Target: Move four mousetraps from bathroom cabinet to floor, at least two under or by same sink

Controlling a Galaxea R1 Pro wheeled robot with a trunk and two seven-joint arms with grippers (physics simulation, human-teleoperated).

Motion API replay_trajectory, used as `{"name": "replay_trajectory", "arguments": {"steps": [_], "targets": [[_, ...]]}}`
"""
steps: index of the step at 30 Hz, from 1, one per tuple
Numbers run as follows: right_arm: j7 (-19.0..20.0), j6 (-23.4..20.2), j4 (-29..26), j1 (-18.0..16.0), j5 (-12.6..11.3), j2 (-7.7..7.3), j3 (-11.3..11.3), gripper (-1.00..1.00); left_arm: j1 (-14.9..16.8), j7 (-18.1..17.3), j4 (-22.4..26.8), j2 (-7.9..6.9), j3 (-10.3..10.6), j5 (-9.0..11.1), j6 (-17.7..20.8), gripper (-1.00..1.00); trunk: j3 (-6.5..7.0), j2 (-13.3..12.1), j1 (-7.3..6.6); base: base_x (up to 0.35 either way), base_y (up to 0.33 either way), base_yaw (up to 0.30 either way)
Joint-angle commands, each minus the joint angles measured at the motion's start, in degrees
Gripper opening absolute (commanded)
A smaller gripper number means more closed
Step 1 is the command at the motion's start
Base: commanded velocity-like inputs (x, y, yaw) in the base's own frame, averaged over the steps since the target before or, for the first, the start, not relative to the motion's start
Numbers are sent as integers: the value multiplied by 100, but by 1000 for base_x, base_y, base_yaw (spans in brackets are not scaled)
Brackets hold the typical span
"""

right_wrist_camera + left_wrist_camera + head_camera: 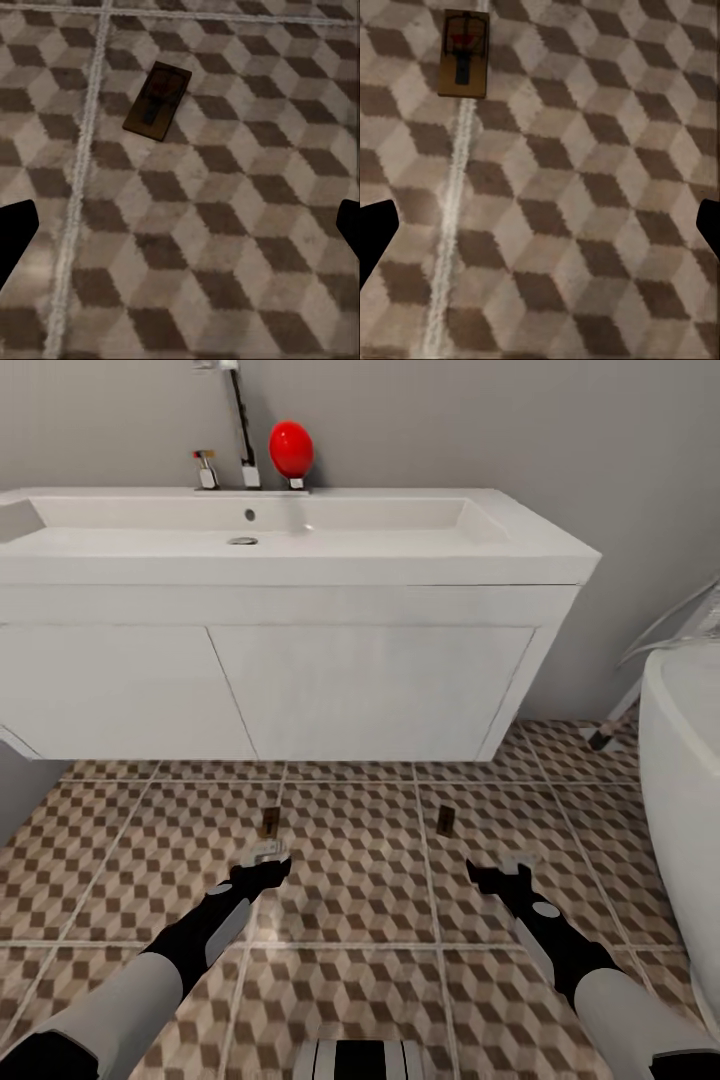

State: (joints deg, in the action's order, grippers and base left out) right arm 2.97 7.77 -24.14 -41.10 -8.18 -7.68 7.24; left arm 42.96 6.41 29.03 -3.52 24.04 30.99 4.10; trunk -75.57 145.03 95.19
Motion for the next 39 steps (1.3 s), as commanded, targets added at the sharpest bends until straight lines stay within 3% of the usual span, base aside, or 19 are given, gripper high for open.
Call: {"name": "replay_trajectory", "arguments": {"steps": [1,18,39], "targets": [[11,23,6,-3,-60,-6,32,100,2,52,15,-9,48,47,21,100,19,0,-6,-300,0,0],[11,23,6,-3,-60,-6,32,100,2,53,15,-4,52,52,21,100,396,-23,-50,-308,0,0],[11,23,6,-3,-60,-6,32,100,2,53,19,0,57,56,21,100,861,-51,-104,-47,-10,0]]}}
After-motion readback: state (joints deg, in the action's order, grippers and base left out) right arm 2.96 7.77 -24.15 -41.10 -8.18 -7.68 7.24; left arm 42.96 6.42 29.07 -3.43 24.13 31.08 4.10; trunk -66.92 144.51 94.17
